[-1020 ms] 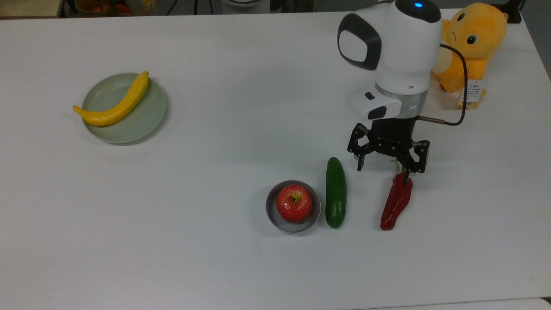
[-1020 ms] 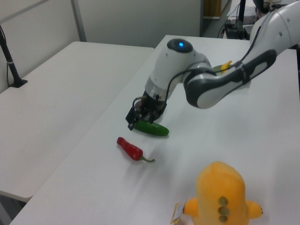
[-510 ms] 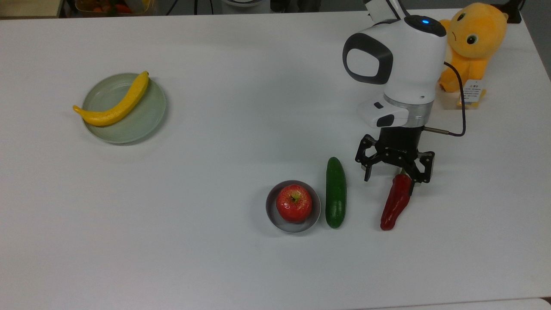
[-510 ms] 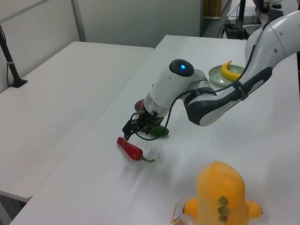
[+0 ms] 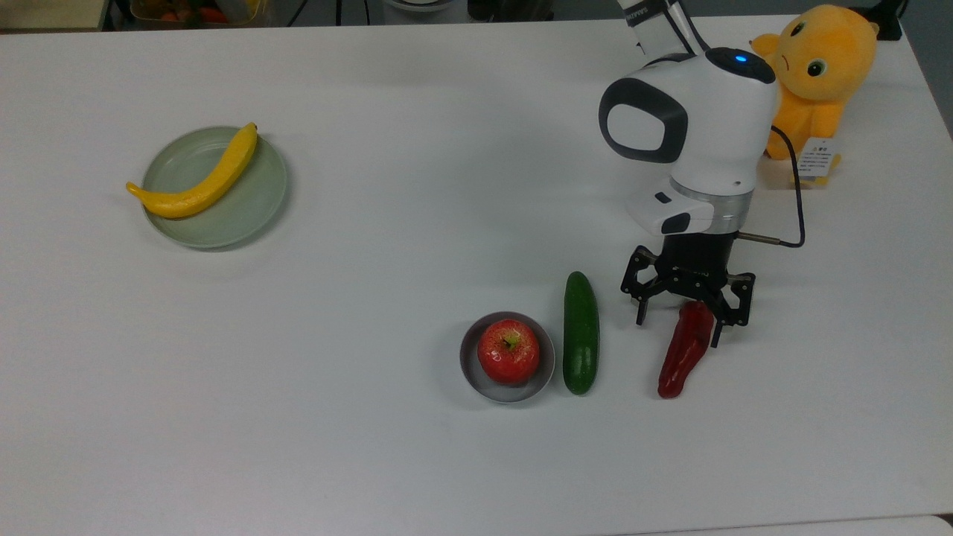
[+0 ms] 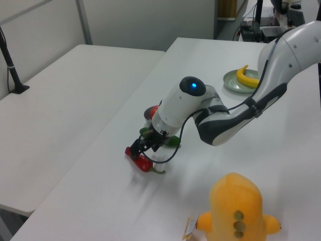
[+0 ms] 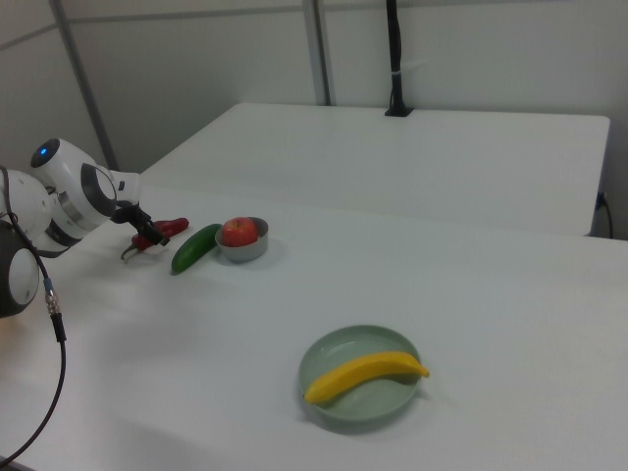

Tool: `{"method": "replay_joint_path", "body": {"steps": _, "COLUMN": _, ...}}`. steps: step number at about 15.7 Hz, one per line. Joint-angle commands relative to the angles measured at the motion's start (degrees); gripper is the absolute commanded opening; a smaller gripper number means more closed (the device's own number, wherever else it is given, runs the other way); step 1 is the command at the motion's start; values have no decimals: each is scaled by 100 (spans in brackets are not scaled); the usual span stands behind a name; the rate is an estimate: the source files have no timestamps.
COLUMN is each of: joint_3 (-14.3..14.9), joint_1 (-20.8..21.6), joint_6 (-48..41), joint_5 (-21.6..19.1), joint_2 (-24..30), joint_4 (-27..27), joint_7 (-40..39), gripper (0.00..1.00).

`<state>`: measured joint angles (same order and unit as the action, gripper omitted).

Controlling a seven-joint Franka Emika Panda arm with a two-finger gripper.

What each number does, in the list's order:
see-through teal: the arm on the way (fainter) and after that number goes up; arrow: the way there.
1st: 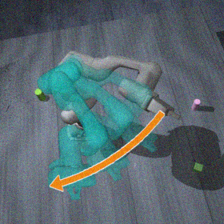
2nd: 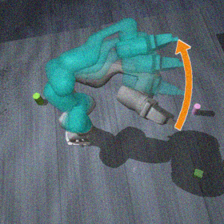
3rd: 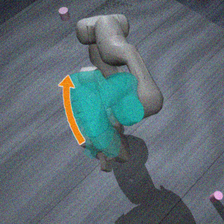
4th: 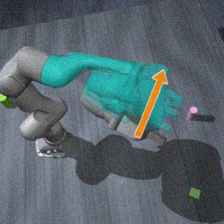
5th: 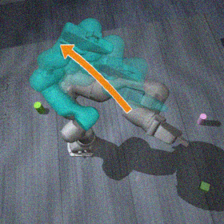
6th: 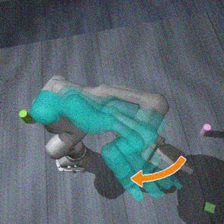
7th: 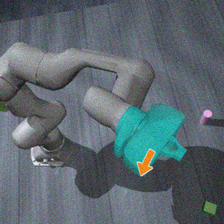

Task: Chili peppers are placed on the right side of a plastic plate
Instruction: 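Close the gripper on the chili pepper's stem end and lift it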

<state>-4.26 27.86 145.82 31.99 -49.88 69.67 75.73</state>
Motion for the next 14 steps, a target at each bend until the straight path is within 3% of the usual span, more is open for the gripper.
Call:
{"method": "replay_joint_path", "body": {"steps": 1, "joint_3": 92, "joint_1": 115, "joint_6": 114, "joint_5": 202, "joint_2": -294, "joint_4": -340, "joint_7": 153, "gripper": 100}}
{"method": "replay_joint_path", "body": {"steps": 4, "joint_3": 66, "joint_1": 115, "joint_6": 114, "joint_5": 387, "joint_2": -347, "joint_4": -340, "joint_7": 153, "gripper": 96}}
{"method": "replay_joint_path", "body": {"steps": 6, "joint_3": 66, "joint_1": 124, "joint_6": 114, "joint_5": 413, "joint_2": -347, "joint_4": -340, "joint_7": 153, "gripper": 42}}
{"method": "replay_joint_path", "body": {"steps": 7, "joint_3": 66, "joint_1": 124, "joint_6": 131, "joint_5": 457, "joint_2": -347, "joint_4": -332, "joint_7": 144, "gripper": 22}}
{"method": "replay_joint_path", "body": {"steps": 8, "joint_3": 57, "joint_1": 115, "joint_6": 218, "joint_5": 562, "joint_2": -347, "joint_4": -323, "joint_7": 135, "gripper": 13}}
{"method": "replay_joint_path", "body": {"steps": 14, "joint_3": -92, "joint_1": 45, "joint_6": 316, "joint_5": 1274, "joint_2": -260, "joint_4": -183, "joint_7": 109, "gripper": 10}}
